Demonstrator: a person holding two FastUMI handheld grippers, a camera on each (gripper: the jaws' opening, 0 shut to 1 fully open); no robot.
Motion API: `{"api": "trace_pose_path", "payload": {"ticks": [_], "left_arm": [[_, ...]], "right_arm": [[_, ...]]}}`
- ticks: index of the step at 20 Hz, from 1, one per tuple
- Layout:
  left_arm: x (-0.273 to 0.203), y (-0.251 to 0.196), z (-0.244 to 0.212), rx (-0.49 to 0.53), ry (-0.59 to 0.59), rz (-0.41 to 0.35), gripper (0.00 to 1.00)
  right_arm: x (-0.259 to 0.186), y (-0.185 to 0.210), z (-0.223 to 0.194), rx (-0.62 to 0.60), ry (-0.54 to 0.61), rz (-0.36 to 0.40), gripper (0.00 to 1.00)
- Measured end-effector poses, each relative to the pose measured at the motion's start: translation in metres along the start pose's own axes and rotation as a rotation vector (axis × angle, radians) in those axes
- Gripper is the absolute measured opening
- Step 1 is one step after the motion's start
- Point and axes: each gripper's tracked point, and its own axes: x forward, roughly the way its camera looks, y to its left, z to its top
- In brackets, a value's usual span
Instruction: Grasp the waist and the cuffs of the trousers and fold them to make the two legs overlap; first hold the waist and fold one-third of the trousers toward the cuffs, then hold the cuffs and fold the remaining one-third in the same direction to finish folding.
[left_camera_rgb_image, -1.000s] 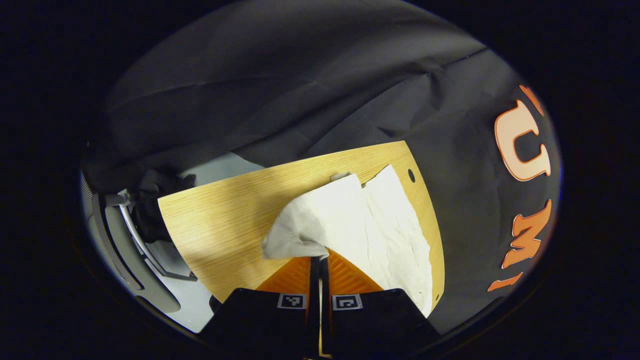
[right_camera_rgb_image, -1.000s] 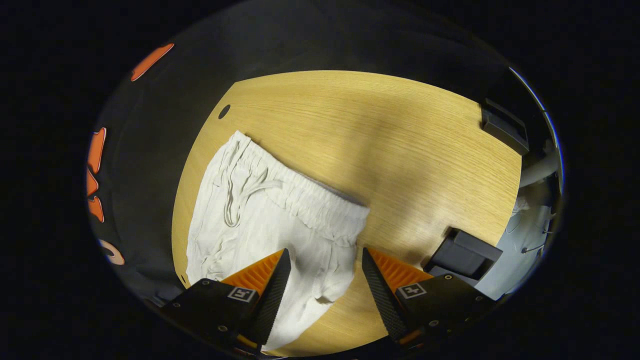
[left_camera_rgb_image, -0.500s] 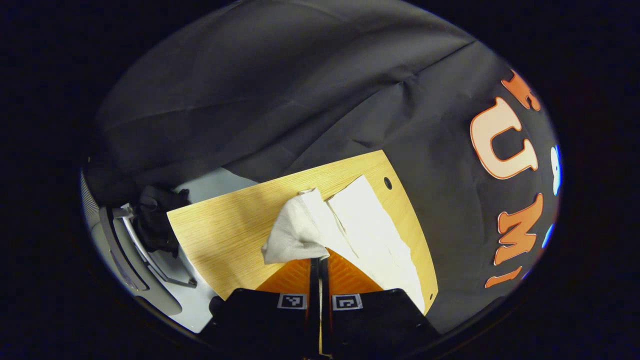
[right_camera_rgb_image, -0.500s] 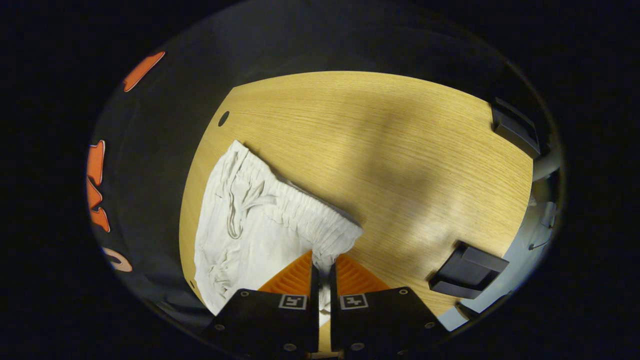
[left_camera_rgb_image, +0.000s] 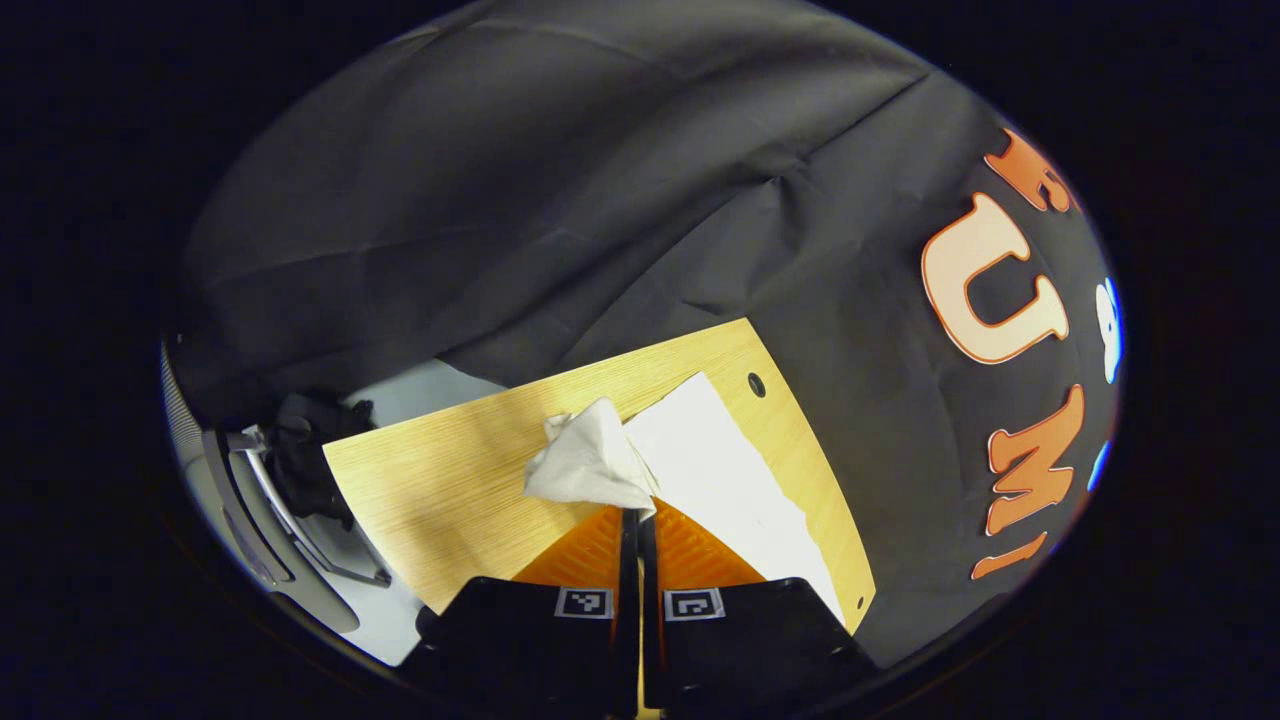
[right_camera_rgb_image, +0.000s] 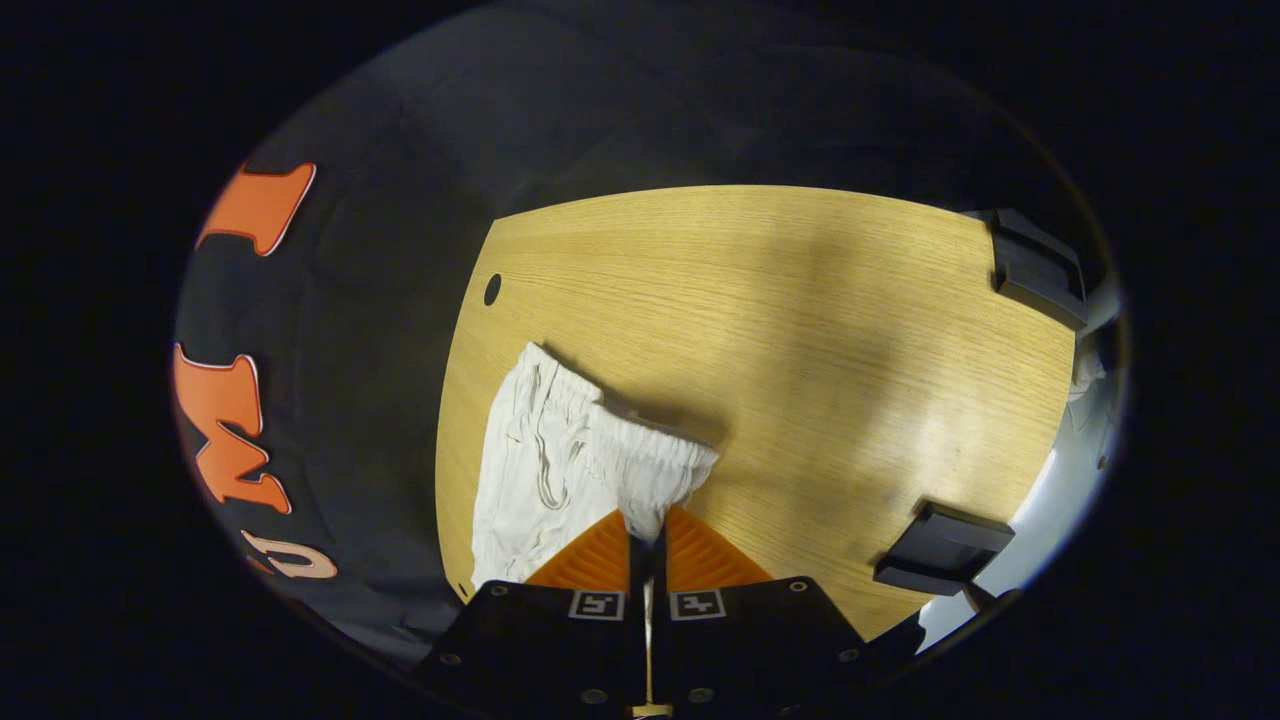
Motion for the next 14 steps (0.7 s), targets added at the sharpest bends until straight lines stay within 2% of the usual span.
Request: {"api": "trace_pose_path", "payload": {"ticks": [3, 7, 14], "left_arm": [[-0.001, -0.011, 0.007, 0.026, -0.011, 0.014, 0.07], [0.007, -0.024, 0.017, 0.074, 0.015, 0.003, 0.05], [0.049, -0.053, 0.03, 0.157, 0.1, -0.003, 0.05]], "right_arm": [[-0.005, 0.002, 0.001, -0.06, 0.027, -0.01, 0.02], [-0.012, 0.031, 0.009, -0.054, 0.022, 0.025, 0.02], [-0.016, 0.066, 0.017, -0.025, -0.012, 0.018, 0.02]]}}
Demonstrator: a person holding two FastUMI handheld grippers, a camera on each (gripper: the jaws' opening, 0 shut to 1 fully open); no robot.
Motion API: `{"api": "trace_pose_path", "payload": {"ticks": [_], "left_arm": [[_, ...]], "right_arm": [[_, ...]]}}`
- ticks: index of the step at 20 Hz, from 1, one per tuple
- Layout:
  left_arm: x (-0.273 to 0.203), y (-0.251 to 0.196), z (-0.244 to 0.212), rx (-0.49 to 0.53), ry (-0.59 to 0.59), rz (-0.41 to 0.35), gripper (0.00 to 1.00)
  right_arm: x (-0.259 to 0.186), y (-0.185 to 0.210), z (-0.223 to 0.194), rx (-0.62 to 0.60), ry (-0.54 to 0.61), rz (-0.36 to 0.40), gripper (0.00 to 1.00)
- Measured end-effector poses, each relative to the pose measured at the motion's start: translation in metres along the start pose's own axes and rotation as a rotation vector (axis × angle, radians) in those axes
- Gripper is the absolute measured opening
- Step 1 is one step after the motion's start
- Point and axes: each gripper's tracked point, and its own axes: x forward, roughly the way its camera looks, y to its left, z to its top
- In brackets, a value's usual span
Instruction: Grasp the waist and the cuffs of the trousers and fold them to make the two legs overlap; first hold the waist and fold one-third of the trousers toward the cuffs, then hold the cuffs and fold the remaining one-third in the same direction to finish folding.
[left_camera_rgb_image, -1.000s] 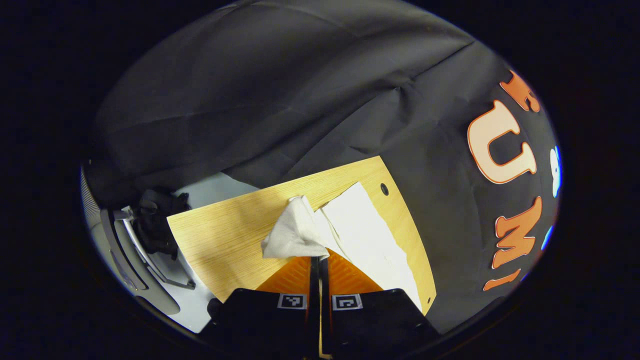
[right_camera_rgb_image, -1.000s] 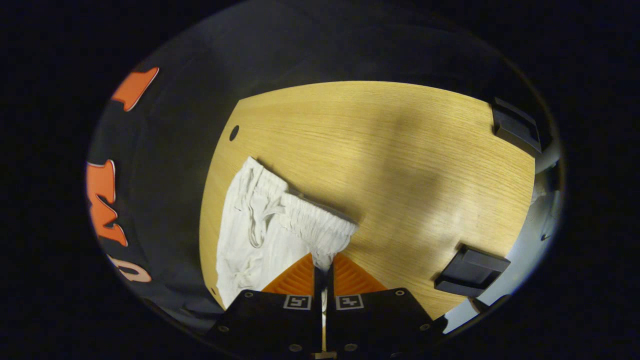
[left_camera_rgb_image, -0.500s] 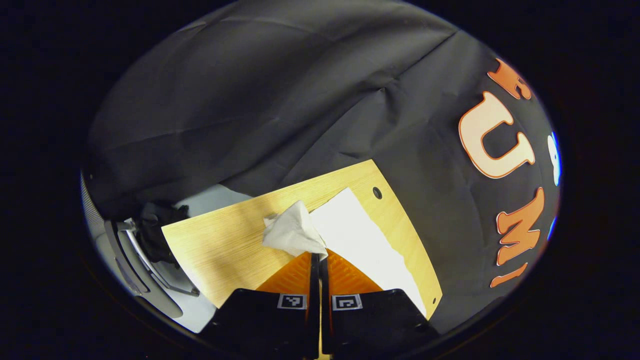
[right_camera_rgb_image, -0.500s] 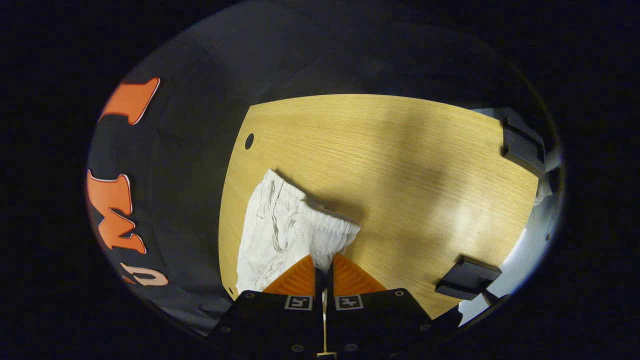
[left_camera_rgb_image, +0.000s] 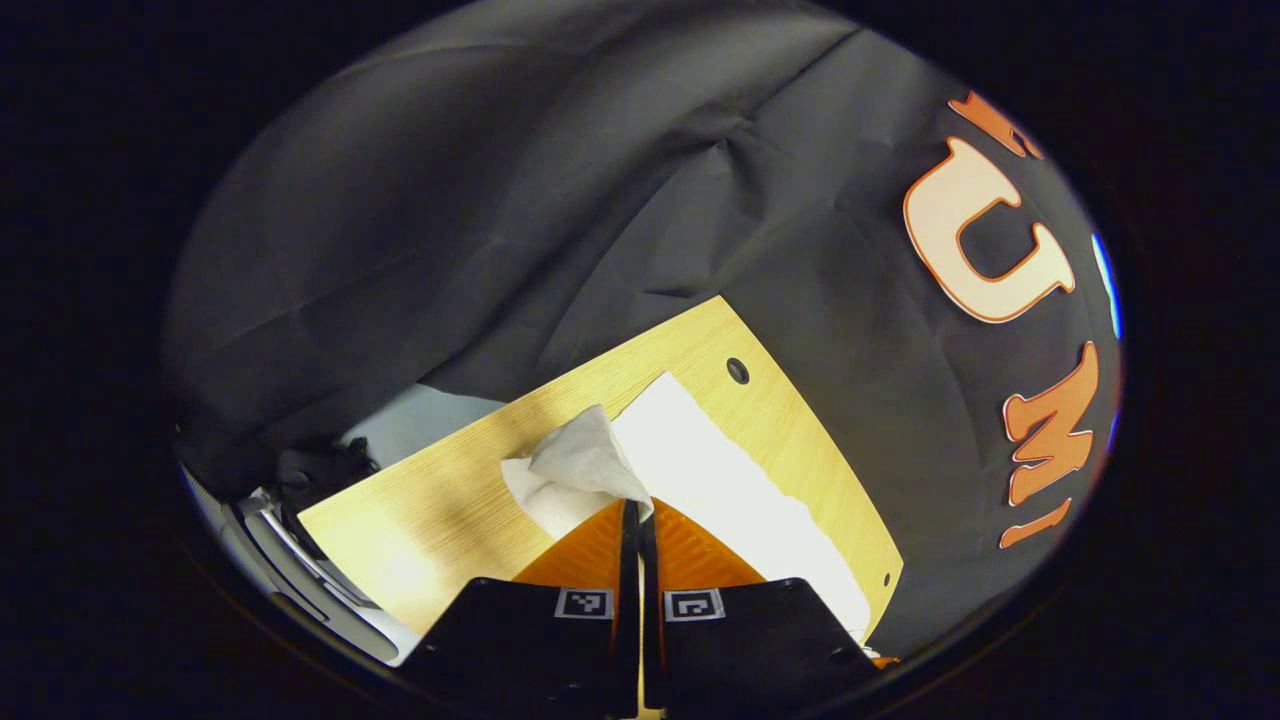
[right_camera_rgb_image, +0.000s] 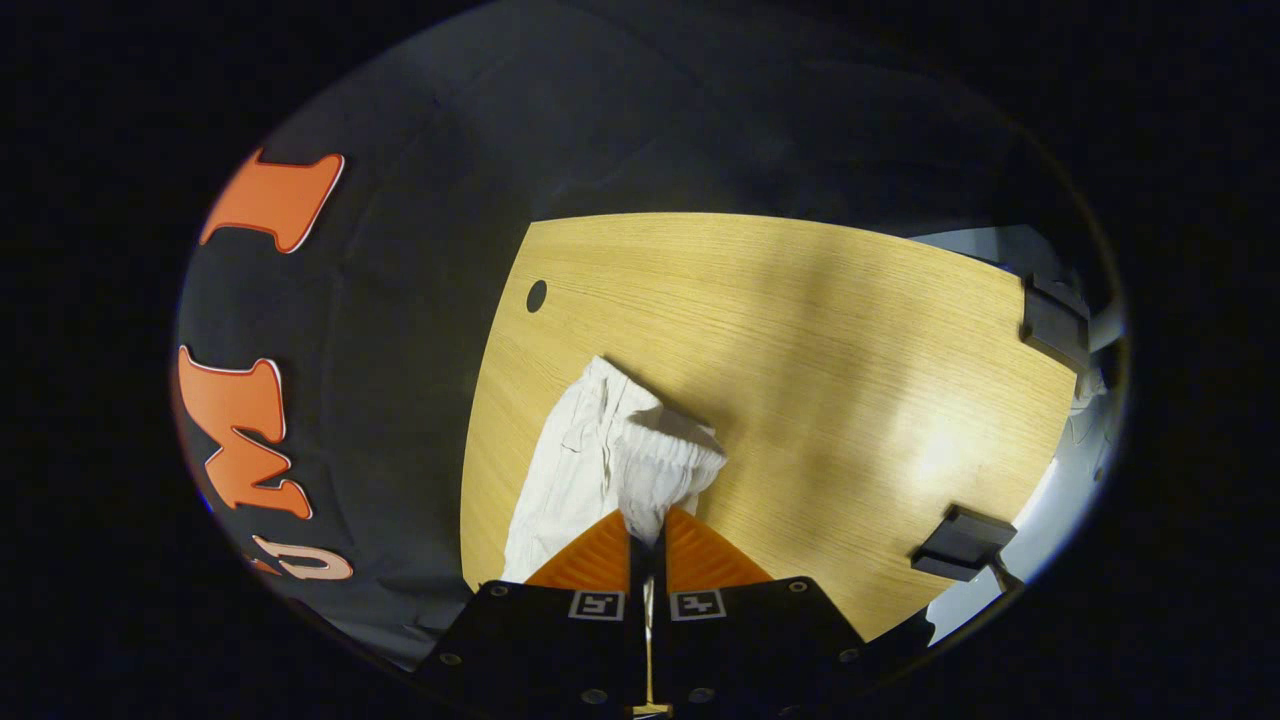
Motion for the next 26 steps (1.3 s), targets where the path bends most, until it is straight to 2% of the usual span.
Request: {"api": "trace_pose_path", "payload": {"ticks": [7, 11, 15, 20, 22, 23, 25, 26], "left_arm": [[0.053, -0.026, 0.021, 0.088, 0.105, -0.002, 0.05], [0.093, -0.031, 0.028, 0.16, 0.161, 0.004, 0.05], [0.13, -0.05, 0.036, 0.219, 0.216, -0.025, 0.05], [0.165, -0.072, 0.053, 0.255, 0.24, -0.056, 0.07], [0.177, -0.079, 0.054, 0.276, 0.236, -0.054, 0.11], [0.181, -0.08, 0.057, 0.296, 0.222, -0.049, 0.23], [0.191, -0.088, 0.058, 0.322, 0.195, -0.051, 0.22], [0.185, -0.095, 0.058, 0.323, 0.184, -0.069, 0.32]], "right_arm": [[0.017, 0.038, 0.012, 0.023, -0.016, -0.019, 0.02], [0.034, 0.071, 0.02, -0.008, -0.029, -0.026, 0.02], [0.061, 0.099, 0.032, -0.047, -0.071, -0.016, 0.02], [0.102, 0.131, 0.046, -0.007, -0.073, 0.01, 0.02], [0.116, 0.147, 0.049, 0.012, -0.075, 0.047, 0.02], [0.121, 0.158, 0.049, 0.018, -0.079, 0.076, 0.03], [0.124, 0.172, 0.049, 0.011, -0.082, 0.124, 0.07], [0.129, 0.175, 0.048, 0.0, -0.088, 0.14, 0.11]]}}
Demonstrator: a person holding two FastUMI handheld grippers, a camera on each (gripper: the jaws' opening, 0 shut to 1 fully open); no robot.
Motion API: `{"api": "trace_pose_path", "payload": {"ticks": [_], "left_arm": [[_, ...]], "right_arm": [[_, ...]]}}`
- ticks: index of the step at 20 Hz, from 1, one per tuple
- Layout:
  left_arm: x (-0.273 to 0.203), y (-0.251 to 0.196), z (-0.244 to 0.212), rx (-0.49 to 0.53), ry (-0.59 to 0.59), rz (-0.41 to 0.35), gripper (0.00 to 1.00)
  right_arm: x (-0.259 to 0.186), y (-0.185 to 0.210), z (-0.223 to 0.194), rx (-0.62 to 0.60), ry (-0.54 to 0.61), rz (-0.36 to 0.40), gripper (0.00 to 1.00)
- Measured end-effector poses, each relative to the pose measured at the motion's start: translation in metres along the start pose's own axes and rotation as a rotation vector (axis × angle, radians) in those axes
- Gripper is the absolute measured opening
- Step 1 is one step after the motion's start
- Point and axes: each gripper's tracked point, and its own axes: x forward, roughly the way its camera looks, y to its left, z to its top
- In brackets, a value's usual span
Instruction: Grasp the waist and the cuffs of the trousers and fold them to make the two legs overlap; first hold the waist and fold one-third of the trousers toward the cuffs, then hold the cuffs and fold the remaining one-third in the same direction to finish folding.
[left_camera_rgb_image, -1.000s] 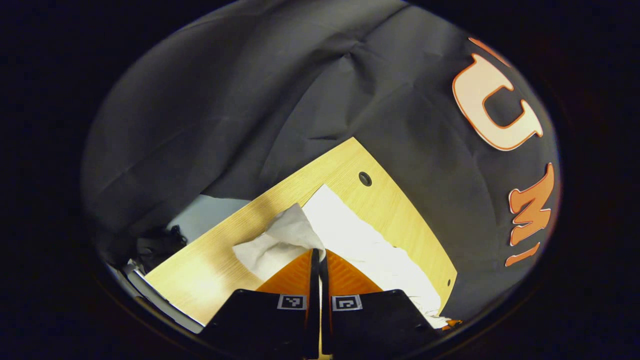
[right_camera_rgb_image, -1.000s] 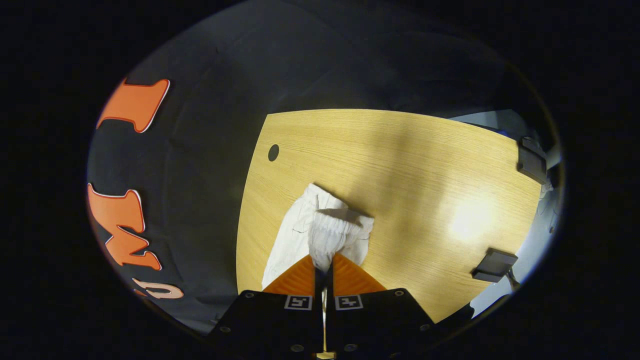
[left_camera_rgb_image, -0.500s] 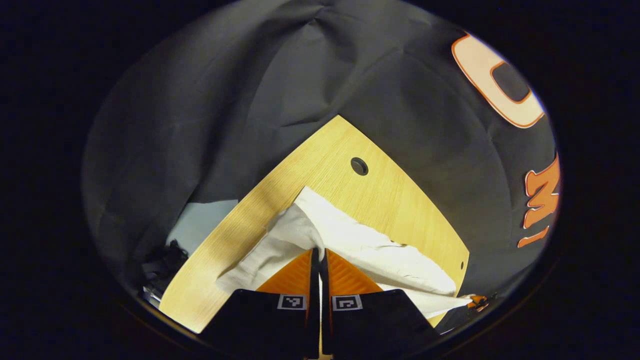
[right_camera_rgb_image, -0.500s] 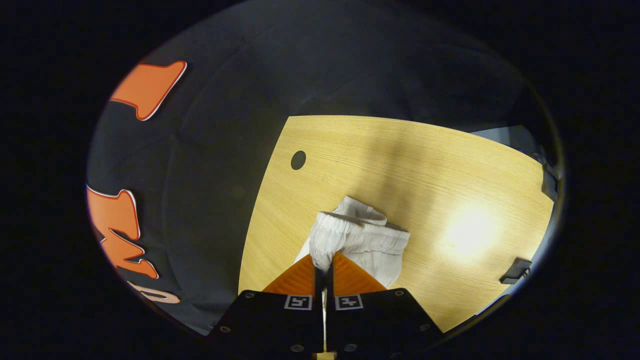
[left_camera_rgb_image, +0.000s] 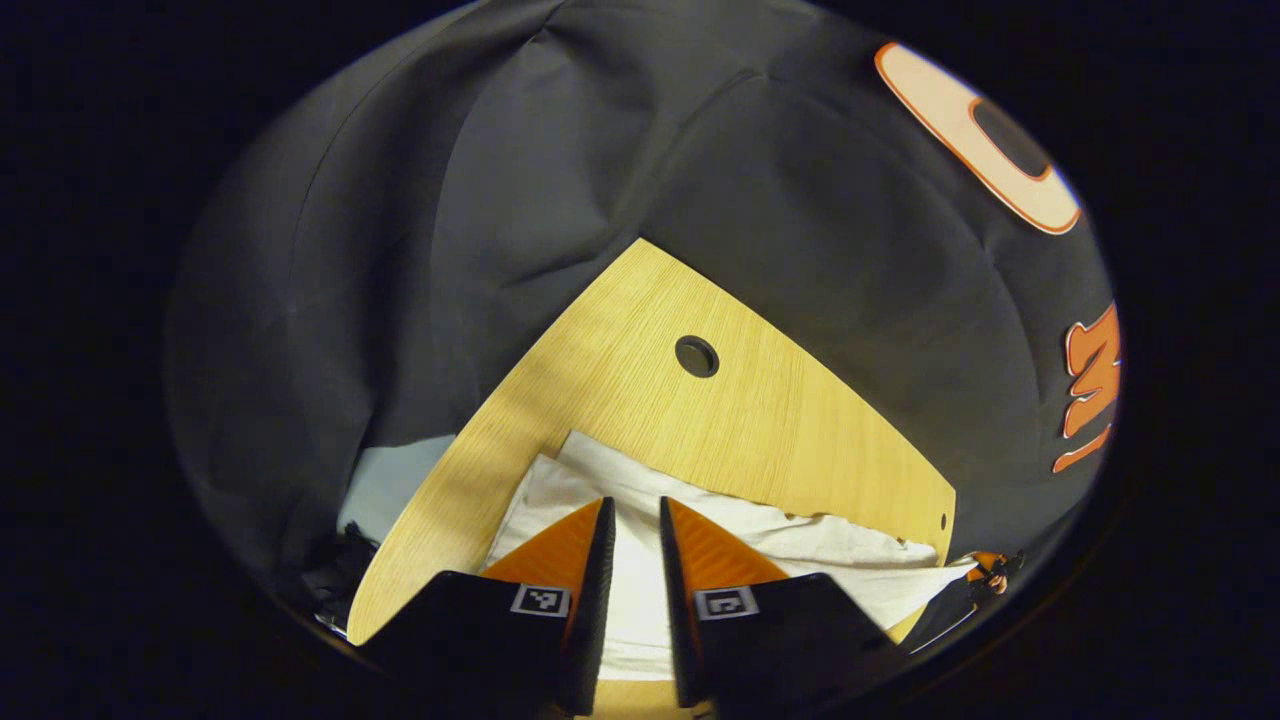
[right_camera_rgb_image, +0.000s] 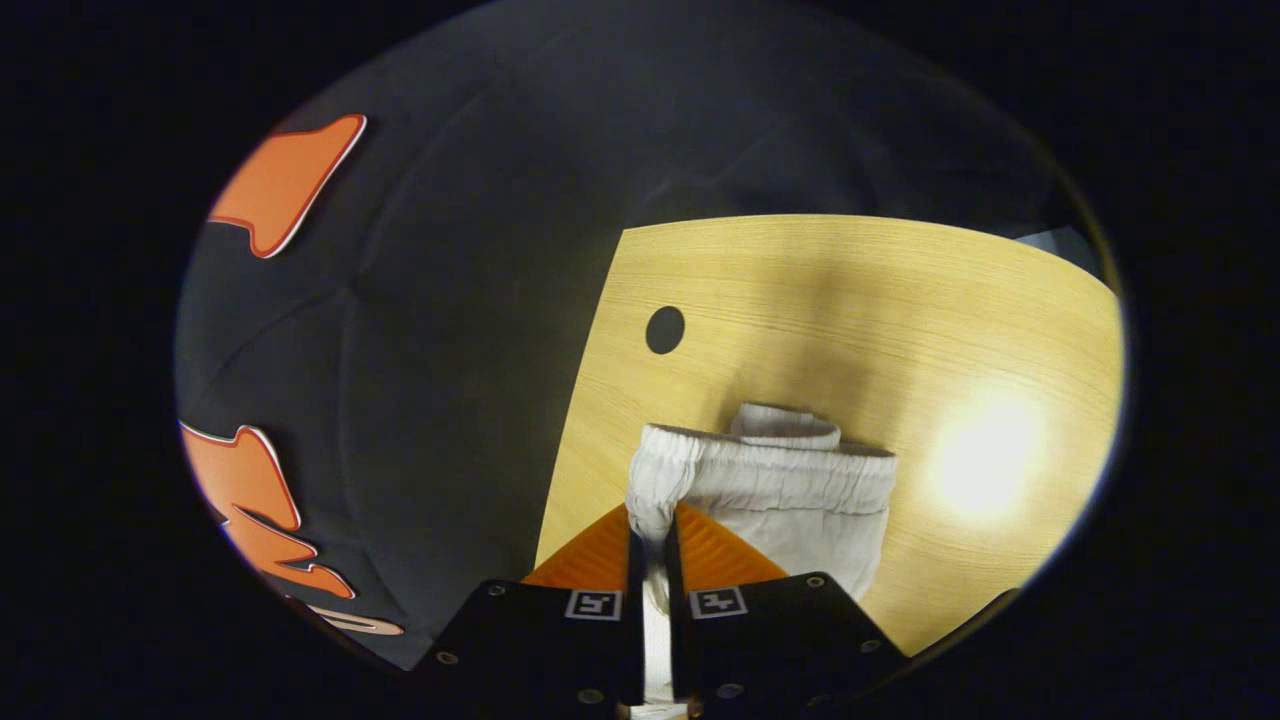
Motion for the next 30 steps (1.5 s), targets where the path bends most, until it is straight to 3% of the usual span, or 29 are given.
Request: {"api": "trace_pose_path", "payload": {"ticks": [3, 6, 9, 13, 15, 21, 24, 30], "left_arm": [[-0.012, -0.01, 0.009, 0.031, -0.069, -0.008, 0.63], [-0.027, -0.018, 0.014, 0.044, -0.117, 0.0, 0.94], [-0.048, -0.027, 0.015, 0.085, -0.133, 0.003, 0.97], [-0.07, -0.046, -0.001, 0.147, -0.108, 0.017, 1.0], [-0.075, -0.061, -0.009, 0.178, -0.095, 0.009, 0.96], [-0.105, -0.111, -0.042, 0.263, -0.1, -0.056, 1.0], [-0.117, -0.139, -0.068, 0.285, -0.097, -0.117, 0.99], [-0.136, -0.182, -0.108, 0.367, -0.166, -0.127, 0.96]], "right_arm": [[-0.009, 0.004, 0.008, -0.047, -0.034, 0.047, 0.38], [-0.02, -0.003, 0.017, -0.103, -0.054, 0.033, 0.54], [-0.031, -0.037, 0.022, -0.175, -0.058, -0.051, 0.71], [-0.034, -0.075, 0.018, -0.176, -0.034, -0.12, 0.83], [-0.034, -0.094, 0.012, -0.182, -0.013, -0.149, 0.84], [-0.025, -0.134, 0.001, -0.175, 0.047, -0.195, 0.86], [-0.013, -0.138, -0.002, -0.13, 0.056, -0.13, 0.87], [0.004, -0.149, -0.004, -0.133, 0.071, -0.052, 0.87]]}}
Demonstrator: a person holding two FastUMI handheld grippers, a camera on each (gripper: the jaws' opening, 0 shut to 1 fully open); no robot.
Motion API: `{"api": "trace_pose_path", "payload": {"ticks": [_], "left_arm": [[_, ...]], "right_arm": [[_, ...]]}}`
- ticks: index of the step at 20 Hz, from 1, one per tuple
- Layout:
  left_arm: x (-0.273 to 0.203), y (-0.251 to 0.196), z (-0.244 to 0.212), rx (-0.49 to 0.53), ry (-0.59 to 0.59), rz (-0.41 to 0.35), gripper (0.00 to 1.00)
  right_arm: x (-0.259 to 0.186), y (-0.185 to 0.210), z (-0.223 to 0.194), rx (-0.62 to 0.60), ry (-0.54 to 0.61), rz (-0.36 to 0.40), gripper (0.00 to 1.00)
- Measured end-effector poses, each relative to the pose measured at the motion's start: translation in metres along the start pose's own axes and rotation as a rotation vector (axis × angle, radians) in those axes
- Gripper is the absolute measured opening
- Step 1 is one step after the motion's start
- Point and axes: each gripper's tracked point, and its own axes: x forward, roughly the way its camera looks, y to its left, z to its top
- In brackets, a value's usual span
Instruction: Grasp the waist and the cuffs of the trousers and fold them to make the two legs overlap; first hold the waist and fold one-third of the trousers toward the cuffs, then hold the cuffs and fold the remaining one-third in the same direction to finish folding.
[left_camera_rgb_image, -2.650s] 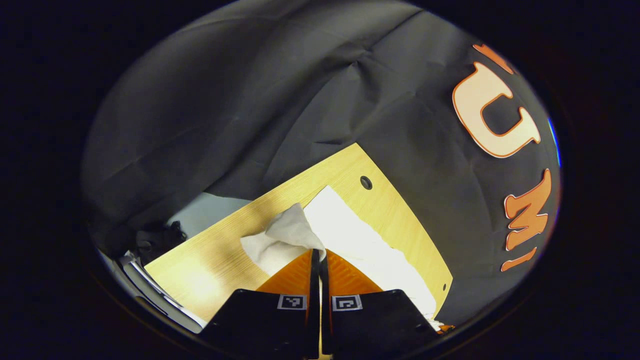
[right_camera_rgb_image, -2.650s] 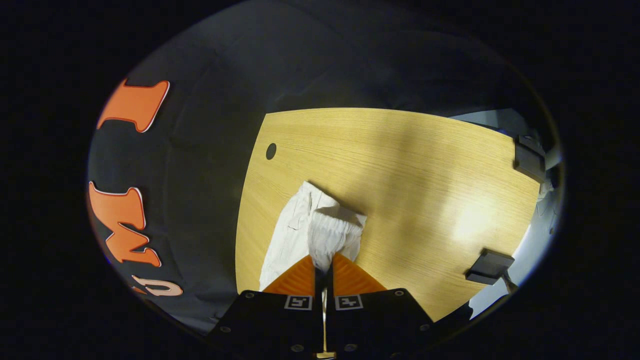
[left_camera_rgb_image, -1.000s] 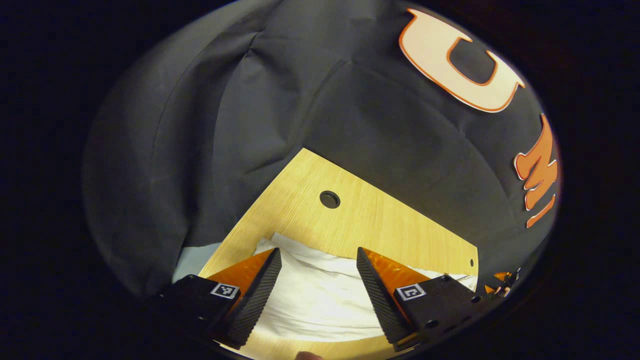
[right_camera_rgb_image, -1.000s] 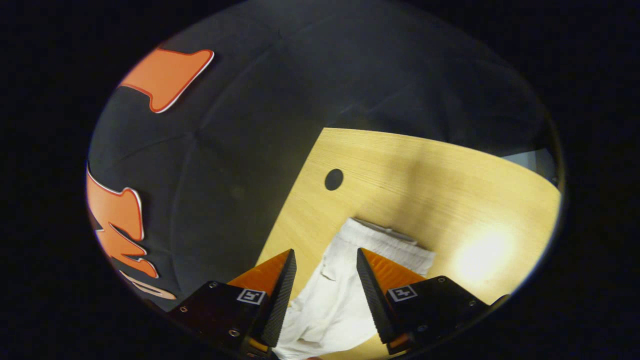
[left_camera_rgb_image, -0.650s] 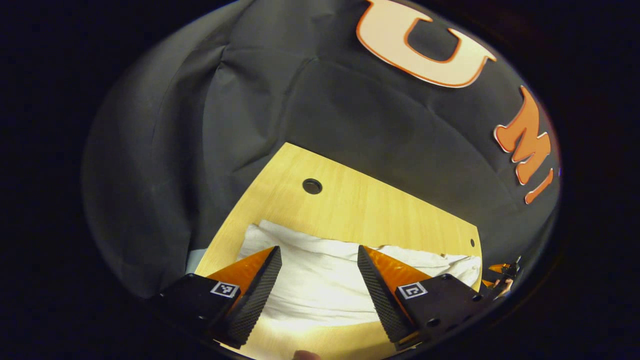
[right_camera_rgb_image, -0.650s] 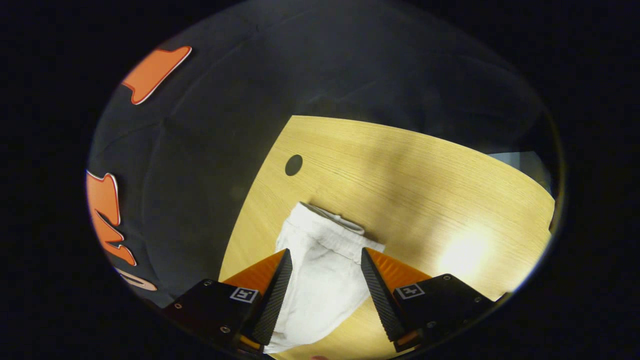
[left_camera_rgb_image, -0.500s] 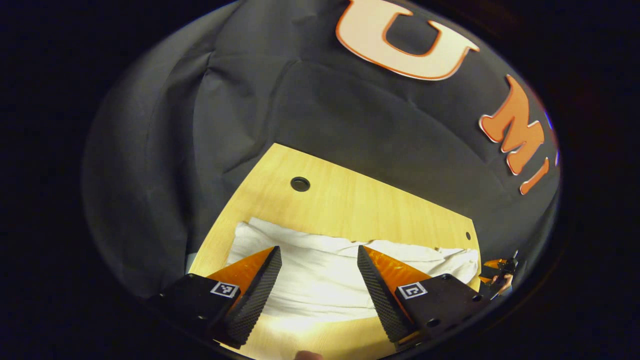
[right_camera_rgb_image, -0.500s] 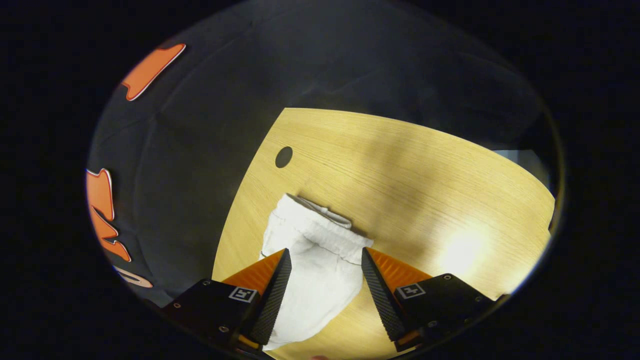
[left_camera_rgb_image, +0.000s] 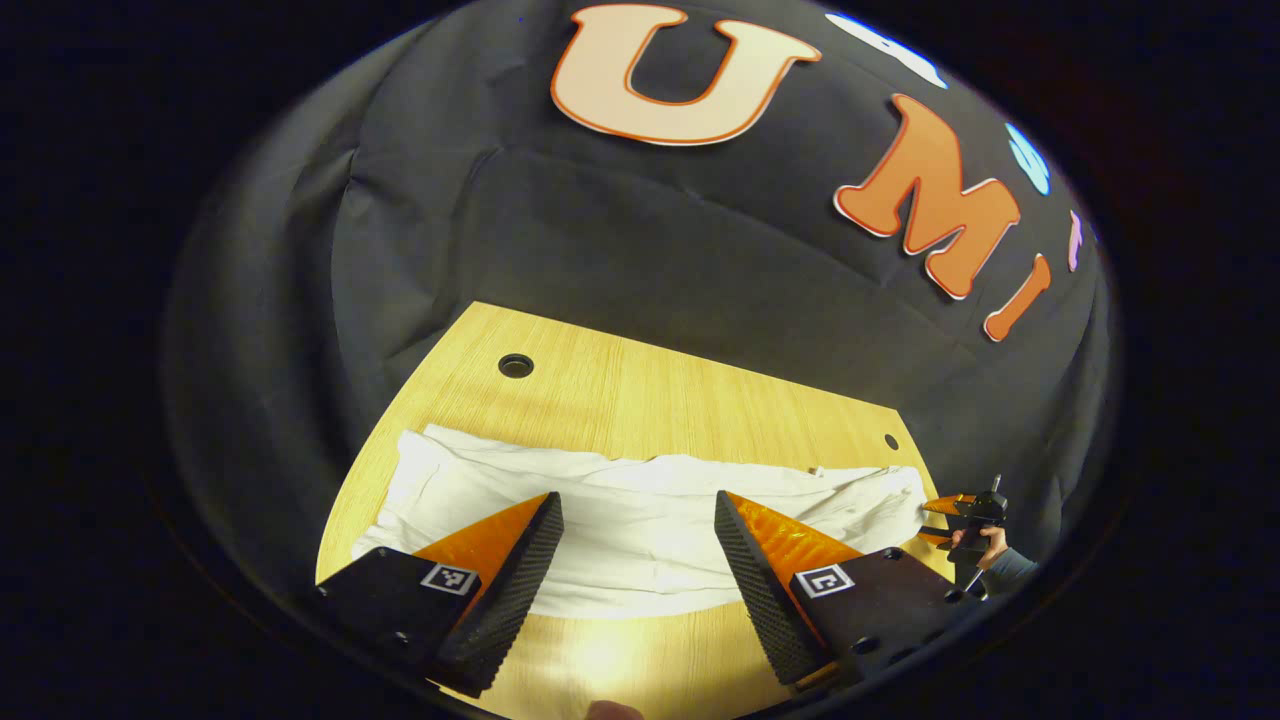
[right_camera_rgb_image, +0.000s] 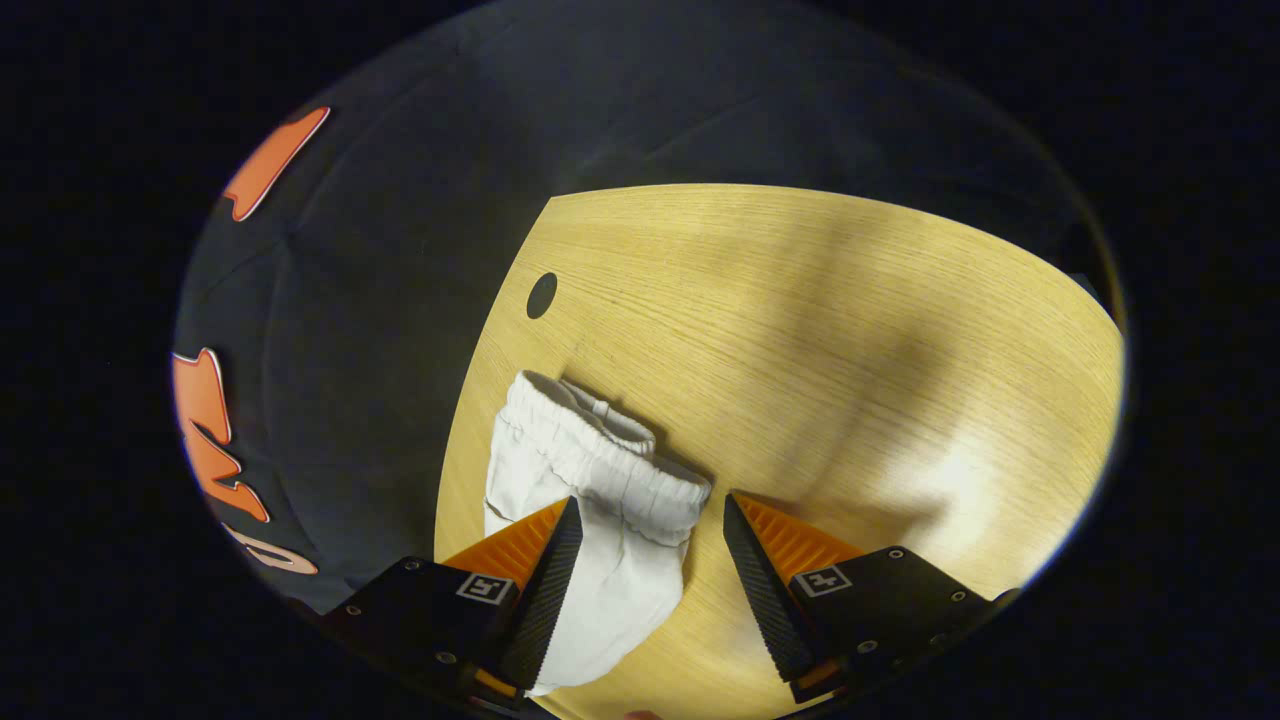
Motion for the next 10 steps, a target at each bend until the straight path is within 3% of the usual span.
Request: {"api": "trace_pose_path", "payload": {"ticks": [4, 5, 6, 8, 10], "left_arm": [[-0.001, -0.029, -0.016, 0.021, 0.008, -0.014, 1.0], [-0.001, -0.037, -0.02, 0.027, 0.013, -0.014, 0.99], [-0.001, -0.043, -0.023, 0.035, 0.018, -0.012, 0.99], [-0.002, -0.053, -0.029, 0.043, 0.027, -0.007, 0.99], [0.0, -0.06, -0.035, 0.045, 0.031, -0.003, 1.0]], "right_arm": [[0.013, 0.005, 0.011, 0.09, -0.049, 0.115, 0.81], [0.014, 0.005, 0.012, 0.115, -0.049, 0.138, 0.67], [0.016, 0.005, 0.013, 0.139, -0.049, 0.153, 0.66], [0.022, 0.005, 0.012, 0.158, -0.049, 0.152, 0.48], [0.029, 0.008, 0.015, 0.158, -0.064, 0.152, 0.23]]}}
